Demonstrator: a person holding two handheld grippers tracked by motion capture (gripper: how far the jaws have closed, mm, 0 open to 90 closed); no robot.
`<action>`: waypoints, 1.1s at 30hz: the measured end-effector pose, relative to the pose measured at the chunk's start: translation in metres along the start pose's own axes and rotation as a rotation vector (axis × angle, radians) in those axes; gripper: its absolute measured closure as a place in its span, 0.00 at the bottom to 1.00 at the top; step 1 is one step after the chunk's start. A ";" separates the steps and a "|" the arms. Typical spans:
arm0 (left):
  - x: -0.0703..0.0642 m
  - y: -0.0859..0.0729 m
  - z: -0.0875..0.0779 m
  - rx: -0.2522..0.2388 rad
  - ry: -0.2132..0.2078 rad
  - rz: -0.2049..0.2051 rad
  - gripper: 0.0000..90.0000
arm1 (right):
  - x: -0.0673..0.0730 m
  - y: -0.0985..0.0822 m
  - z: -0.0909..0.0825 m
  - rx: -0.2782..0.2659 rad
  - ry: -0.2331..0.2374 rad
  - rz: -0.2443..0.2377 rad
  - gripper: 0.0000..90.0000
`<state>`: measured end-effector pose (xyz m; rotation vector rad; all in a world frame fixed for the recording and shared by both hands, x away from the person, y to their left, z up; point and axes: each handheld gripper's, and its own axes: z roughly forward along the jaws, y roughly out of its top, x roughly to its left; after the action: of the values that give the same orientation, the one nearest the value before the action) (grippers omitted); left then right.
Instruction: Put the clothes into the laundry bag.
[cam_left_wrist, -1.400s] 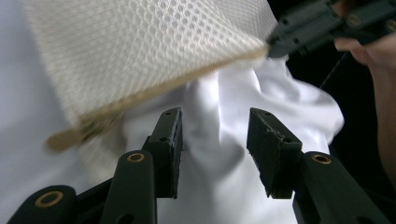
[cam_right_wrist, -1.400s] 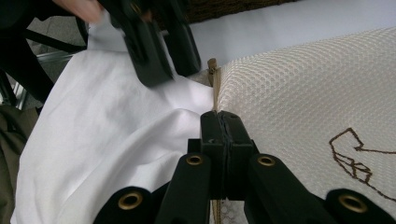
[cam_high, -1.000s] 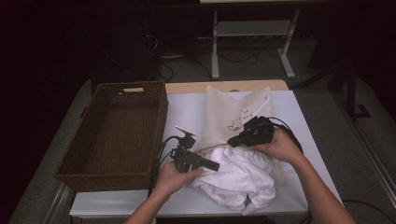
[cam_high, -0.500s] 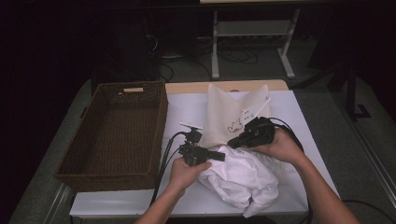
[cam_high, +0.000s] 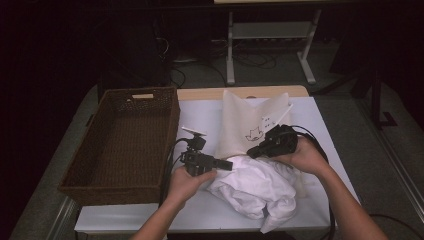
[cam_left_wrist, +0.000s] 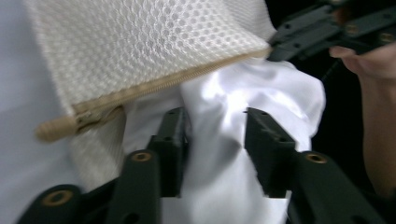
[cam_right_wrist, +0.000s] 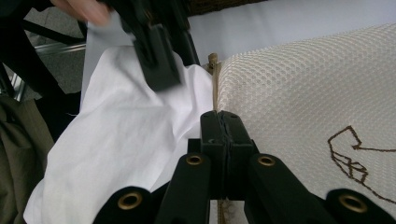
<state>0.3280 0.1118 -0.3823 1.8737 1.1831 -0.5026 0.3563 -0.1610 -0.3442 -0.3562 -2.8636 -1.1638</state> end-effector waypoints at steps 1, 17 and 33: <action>-0.002 -0.001 -0.006 -0.001 0.005 0.009 0.60 | 0.000 0.000 0.000 0.000 0.000 0.000 0.98; 0.005 -0.017 0.018 0.119 0.035 0.058 0.84 | -0.001 0.002 0.003 -0.003 -0.005 0.002 0.98; 0.001 0.010 0.041 -0.031 0.051 0.030 0.89 | 0.005 0.002 -0.008 -0.035 0.020 -0.006 0.99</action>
<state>0.3416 0.0769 -0.4015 1.8848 1.1883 -0.4195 0.3517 -0.1643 -0.3372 -0.3354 -2.8321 -1.2134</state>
